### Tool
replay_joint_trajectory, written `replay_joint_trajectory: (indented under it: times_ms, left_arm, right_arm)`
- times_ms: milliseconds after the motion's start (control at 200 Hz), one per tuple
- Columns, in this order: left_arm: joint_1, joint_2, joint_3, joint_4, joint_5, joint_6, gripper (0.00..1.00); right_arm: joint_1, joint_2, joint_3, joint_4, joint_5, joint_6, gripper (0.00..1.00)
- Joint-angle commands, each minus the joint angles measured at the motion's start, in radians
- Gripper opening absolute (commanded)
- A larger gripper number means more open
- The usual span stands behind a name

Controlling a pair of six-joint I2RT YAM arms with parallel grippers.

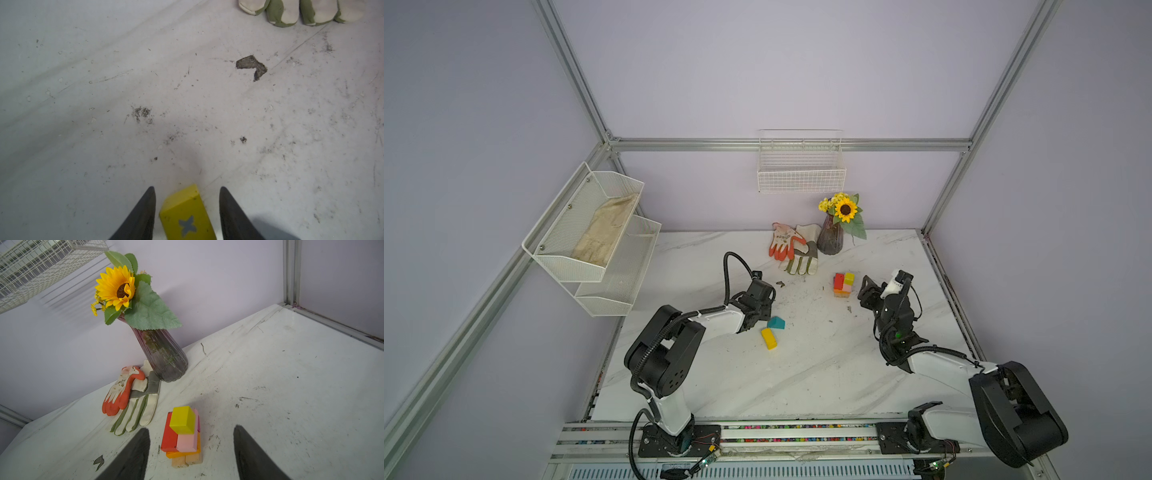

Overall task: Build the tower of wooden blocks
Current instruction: 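Close the left gripper on the yellow X-marked cube and lift it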

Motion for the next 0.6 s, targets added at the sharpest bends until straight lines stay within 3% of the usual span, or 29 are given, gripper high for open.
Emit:
replay_joint_trajectory:
  times_ms: [0,595]
  left_arm:
    - [-0.004,0.002,0.078,-0.004,-0.013,-0.015,0.48]
    - [-0.022,0.018,0.122,-0.090,-0.043,-0.049,0.44]
  right_arm:
    - [-0.004,-0.026,0.011,0.001,-0.003,0.006,0.66]
    - [-0.002,-0.035,0.005,-0.007,-0.005,0.007,0.66]
